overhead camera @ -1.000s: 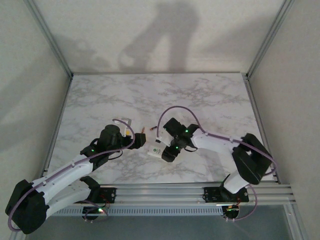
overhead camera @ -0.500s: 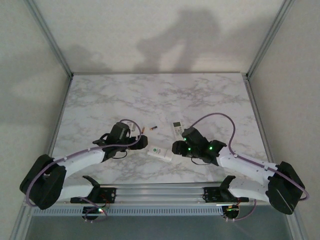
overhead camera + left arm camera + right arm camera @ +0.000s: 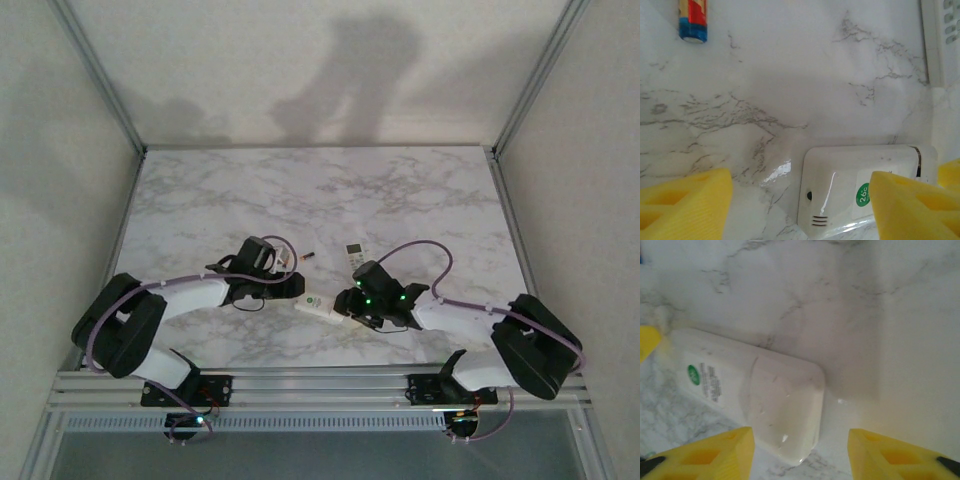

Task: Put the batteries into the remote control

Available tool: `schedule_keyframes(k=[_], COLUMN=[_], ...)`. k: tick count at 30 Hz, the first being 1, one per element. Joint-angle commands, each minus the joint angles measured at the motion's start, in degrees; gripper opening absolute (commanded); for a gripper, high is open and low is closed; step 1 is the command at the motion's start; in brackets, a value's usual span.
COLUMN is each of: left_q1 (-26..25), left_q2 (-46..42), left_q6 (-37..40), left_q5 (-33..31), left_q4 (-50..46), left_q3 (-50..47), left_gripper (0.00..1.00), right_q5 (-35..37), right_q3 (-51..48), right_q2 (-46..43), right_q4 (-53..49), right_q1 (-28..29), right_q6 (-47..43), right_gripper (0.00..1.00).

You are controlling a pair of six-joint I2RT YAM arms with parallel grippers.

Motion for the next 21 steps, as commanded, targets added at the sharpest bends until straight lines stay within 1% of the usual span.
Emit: schedule_keyframes(k=[1,6,9,13,21], left_q1=[0.1,-0.3,-0.5,-0.5,-0.6], left_q2=[1.4,2.3,2.7,3.0,3.4], left_q6=[1.3,1.6,1.7,1.7,1.7], left_q5=[2.0,2.4,2.4,2.2,2.2], left_q4=[-1.8,-1.8,-1.6,-1.5,-1.1], left_q3=[1.8,1.9,1.8,1.8,1.4], left_gripper=[0.71,0.71,0.72,0.72,0.72], right_q5=[0.2,1.5,1.0,2.1,1.4], right_q3=[2.4,4.9,6.0,6.8,7.4], right_q2=[1.6,3.3,4.5,5.4,7.7], right_q4=[-0.3,-5.6,-6.9,-9.3,-11.6], right_q1=[0.3,0.3,0.4,0.3,0.3], right_q6=[-0.3,-3.1,-4.1,-4.7,-6.0], right_gripper=[0.5,0.48,0.48,0.46,0.46])
